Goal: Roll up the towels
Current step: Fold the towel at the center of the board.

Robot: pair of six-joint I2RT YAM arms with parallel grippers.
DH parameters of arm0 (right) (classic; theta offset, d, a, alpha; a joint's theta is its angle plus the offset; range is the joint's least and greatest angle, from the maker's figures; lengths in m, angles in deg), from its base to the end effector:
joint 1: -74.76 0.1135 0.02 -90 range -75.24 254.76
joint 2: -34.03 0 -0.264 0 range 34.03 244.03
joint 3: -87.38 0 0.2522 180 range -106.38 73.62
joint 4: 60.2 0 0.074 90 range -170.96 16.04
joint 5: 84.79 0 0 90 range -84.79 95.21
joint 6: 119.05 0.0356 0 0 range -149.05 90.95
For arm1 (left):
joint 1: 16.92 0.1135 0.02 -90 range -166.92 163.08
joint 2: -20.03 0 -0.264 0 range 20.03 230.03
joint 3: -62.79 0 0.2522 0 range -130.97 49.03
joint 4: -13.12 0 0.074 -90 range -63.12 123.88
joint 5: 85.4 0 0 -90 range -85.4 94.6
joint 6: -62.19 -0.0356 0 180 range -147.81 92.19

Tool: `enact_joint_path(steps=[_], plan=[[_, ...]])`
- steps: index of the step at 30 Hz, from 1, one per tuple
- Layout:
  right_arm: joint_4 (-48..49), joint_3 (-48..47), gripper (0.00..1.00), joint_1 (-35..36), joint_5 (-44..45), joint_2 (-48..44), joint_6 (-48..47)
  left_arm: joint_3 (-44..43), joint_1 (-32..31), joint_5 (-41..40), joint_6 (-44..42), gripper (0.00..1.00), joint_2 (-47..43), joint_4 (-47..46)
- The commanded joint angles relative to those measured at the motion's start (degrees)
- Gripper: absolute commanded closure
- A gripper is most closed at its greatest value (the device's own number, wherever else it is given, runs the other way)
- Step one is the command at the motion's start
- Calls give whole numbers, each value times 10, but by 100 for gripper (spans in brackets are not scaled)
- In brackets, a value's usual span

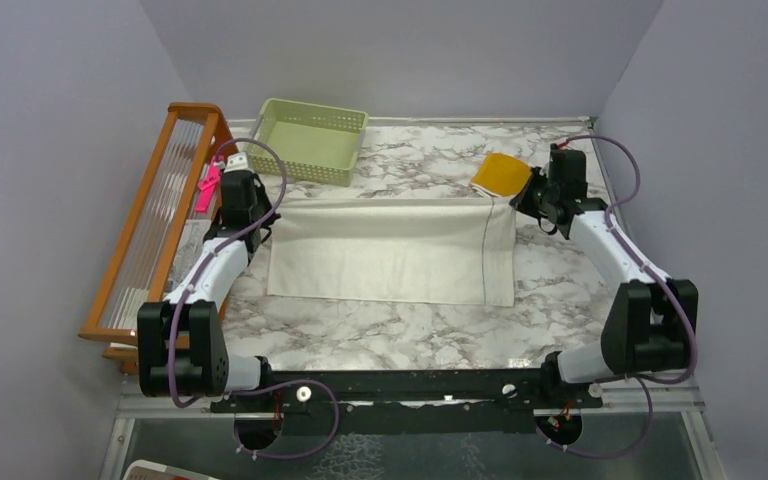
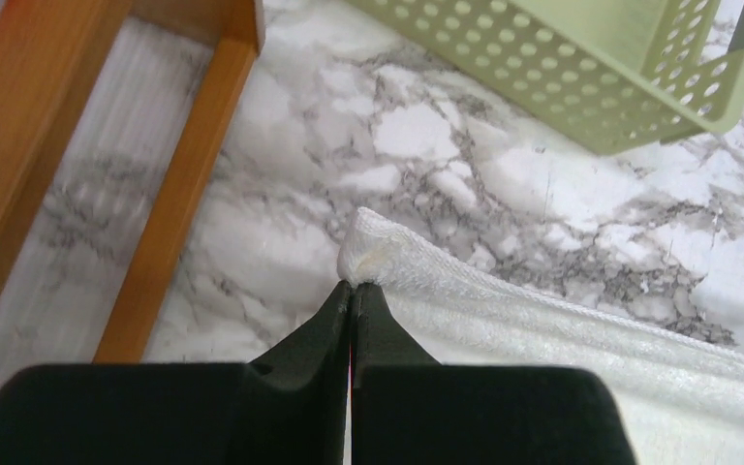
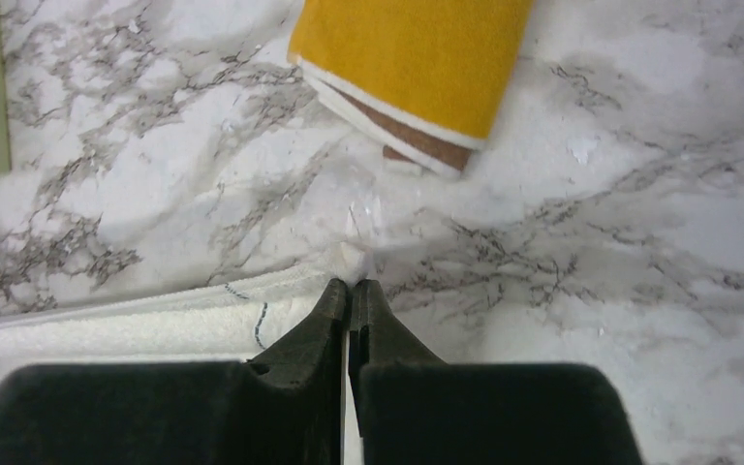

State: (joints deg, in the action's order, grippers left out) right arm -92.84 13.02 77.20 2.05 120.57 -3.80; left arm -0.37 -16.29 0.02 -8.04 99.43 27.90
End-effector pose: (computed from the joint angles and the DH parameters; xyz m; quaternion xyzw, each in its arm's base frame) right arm 0.3279 0.0159 0.2466 0.1721 0.9068 0.1166 0.3667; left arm 0.3074 0.0062 0.2460 -0.1734 0.8525 -0.0475 0.4908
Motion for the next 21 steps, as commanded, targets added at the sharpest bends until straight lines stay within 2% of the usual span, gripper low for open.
enact_joint_path(steps=[1,6,13,14,15,16,17,18,20,21], plan=[[9,69,99,-15,8,-103,17,73,11,-60,56,100,-75,-18],[-24,156,99,-15,-8,-197,33,115,11,-87,88,100,-130,47],[-88,228,99,-15,-45,-252,74,144,11,-93,155,100,-149,112],[-98,233,95,-15,-53,-257,77,145,11,-88,167,93,-151,120],[-105,239,90,-15,-60,-265,76,148,11,-69,180,79,-155,127],[-113,243,79,-15,-60,-276,80,150,11,-55,193,60,-160,138],[-114,247,66,-15,-57,-291,85,153,11,-43,207,45,-168,145],[-113,250,57,-15,-52,-312,88,155,11,-32,213,35,-177,152],[-106,247,41,-15,-33,-360,93,150,11,-26,212,28,-203,169],[-96,245,38,-15,-24,-384,88,145,11,-26,204,24,-219,177]])
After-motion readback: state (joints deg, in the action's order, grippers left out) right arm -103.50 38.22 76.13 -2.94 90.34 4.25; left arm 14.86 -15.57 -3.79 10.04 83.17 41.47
